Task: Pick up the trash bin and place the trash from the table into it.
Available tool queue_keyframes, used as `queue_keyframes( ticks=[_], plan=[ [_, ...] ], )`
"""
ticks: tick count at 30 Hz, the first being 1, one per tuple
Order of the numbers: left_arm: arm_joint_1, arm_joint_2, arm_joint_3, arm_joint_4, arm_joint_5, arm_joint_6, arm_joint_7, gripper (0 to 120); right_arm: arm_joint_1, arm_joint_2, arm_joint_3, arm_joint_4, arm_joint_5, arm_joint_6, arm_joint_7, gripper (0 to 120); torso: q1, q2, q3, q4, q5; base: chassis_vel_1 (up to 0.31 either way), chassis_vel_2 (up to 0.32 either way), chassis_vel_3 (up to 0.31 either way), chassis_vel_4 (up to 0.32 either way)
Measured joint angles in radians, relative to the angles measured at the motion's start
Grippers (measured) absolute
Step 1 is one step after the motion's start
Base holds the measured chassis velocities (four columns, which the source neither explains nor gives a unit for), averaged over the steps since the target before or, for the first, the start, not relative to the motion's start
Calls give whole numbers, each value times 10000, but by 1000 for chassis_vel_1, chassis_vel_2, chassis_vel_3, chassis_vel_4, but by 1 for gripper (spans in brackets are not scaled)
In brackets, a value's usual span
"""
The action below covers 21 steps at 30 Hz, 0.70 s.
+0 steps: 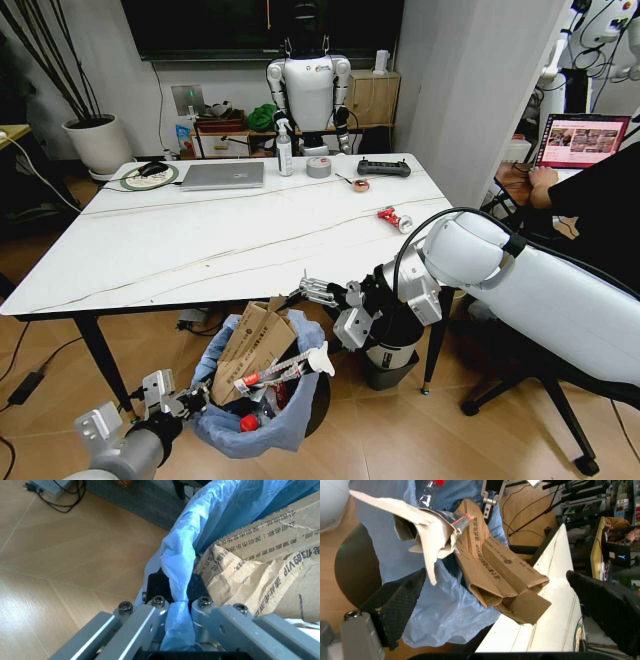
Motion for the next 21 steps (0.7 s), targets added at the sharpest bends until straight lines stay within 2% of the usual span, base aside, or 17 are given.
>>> queue_keyframes(
  ticks=[9, 21],
  plan=[
    [27, -58, 39, 34, 80, 4, 23, 0, -35, -14, 286, -440, -77, 113, -21, 100, 0, 0, 0, 1, 0, 0, 0, 0, 0],
    [18, -52, 134, 73, 122, 5, 45, 0, -199, -396, 591, -642, -113, 147, -14, 100, 0, 0, 0, 0, 1, 0, 0, 0, 0]
  ],
)
